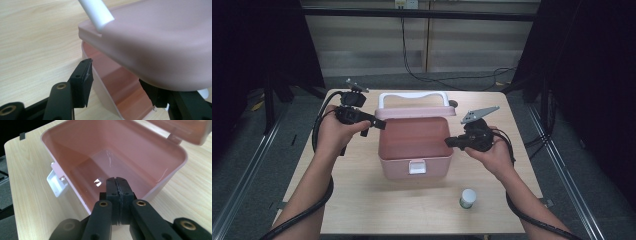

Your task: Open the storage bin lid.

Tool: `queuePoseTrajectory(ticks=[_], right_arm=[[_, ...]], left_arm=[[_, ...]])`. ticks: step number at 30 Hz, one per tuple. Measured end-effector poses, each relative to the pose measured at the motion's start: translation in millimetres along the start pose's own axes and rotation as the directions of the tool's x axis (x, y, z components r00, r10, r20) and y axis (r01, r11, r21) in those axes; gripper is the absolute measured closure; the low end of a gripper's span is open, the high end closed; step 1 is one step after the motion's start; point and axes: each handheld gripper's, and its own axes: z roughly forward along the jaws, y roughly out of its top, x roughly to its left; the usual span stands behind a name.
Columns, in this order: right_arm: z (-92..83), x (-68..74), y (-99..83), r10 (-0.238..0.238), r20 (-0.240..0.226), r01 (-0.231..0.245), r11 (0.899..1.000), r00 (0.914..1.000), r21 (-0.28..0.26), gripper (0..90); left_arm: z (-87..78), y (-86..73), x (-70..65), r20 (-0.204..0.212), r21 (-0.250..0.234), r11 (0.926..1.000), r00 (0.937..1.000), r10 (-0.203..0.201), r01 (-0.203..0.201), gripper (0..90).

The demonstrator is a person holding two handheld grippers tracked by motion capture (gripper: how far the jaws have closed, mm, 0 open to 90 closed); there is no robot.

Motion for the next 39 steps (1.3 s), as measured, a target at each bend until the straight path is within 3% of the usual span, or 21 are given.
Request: queuePoseTrajectory(ticks=[14,27,36,39], right_arm=[[10.1,-0.2,-10.1,0.002,-0.021,-0.001,1.000,0.9998,0.019,88.7],[15.0,1.7,-10.4,-0.005,-0.034,0.006,1.000,0.9994,0.027,88.2],[17.5,3.0,-11.7,-0.006,-0.041,0.007,0.999,0.9991,0.037,87.7],[18.6,2.8,-12.0,-0.008,-0.044,0.010,0.999,0.9990,0.038,87.7]], left_arm=[[3.3,8.6,1.4,-0.032,-0.031,0.9994,0.9993,-0.017,0.016,48.3],[3.3,13.2,0.5,-0.046,-0.039,0.9992,0.9989,-0.007,0.005,53.9],[3.2,18.1,-2.1,-0.058,-0.060,0.9975,0.9978,0.034,-0.037,57.2],[2.6,19.4,-1.0,-0.059,-0.072,0.9972,0.9981,0.015,-0.020,59.6]])
